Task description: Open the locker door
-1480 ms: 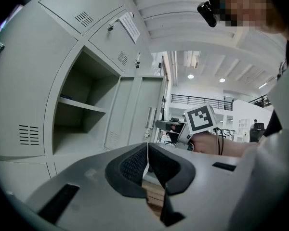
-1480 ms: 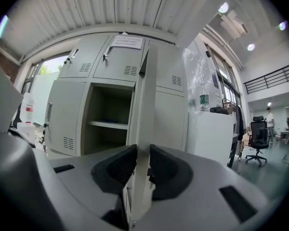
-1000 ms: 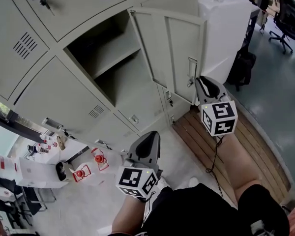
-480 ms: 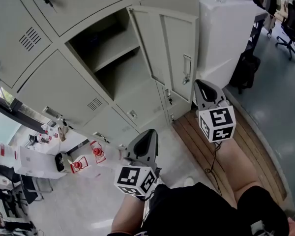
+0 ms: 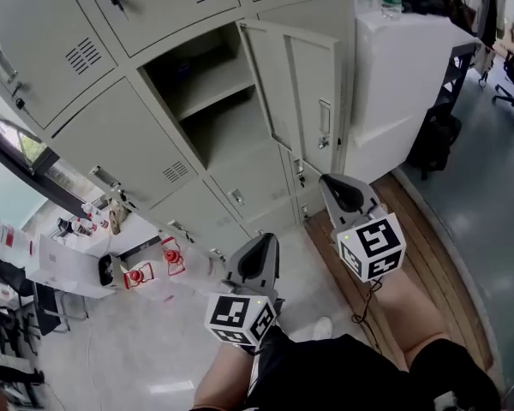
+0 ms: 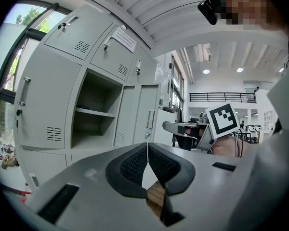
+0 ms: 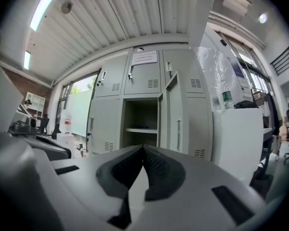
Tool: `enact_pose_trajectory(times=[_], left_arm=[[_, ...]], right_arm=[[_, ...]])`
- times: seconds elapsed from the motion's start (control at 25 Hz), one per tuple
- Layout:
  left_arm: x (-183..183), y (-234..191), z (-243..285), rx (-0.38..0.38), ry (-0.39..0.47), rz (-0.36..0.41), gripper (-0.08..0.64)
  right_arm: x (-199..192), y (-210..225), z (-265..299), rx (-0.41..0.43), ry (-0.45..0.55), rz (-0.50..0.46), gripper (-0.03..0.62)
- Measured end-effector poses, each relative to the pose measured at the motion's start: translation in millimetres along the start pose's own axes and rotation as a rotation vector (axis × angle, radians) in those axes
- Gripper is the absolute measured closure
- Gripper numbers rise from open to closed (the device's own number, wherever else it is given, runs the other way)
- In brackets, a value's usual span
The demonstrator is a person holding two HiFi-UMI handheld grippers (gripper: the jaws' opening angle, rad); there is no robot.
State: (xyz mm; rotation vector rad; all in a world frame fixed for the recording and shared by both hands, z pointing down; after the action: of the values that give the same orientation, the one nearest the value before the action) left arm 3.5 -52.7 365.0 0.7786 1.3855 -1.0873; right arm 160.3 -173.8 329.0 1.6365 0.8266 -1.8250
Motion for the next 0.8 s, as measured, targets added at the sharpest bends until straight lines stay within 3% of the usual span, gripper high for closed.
enact_pose_trajectory(times=[0.44,0.8], left_arm=[[-6.8,-4.7,-42.6,0.072,-0.006,0.001,0.541],[-4.5,-32.9,-82.3,0.08,0.005,0.01,0.541]], right_arm=[[-12.3,-58.8,-10.1,0.147,-0.027,0.073,0.538],[-8.4,-124.5,-7.9,0.195,-0.049,0.075,0.538]])
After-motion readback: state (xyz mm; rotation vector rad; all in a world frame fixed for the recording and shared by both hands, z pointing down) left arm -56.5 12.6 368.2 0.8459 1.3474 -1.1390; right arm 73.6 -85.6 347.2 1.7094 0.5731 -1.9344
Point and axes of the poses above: the fingertips, and each gripper's own axes: z forward along the fingers, y to its right, x out of its top, the point moved 7 cm from there along -z, backward along the fingers, and after that the axes turned 4 degrees about -x, right-handed, at the moved point
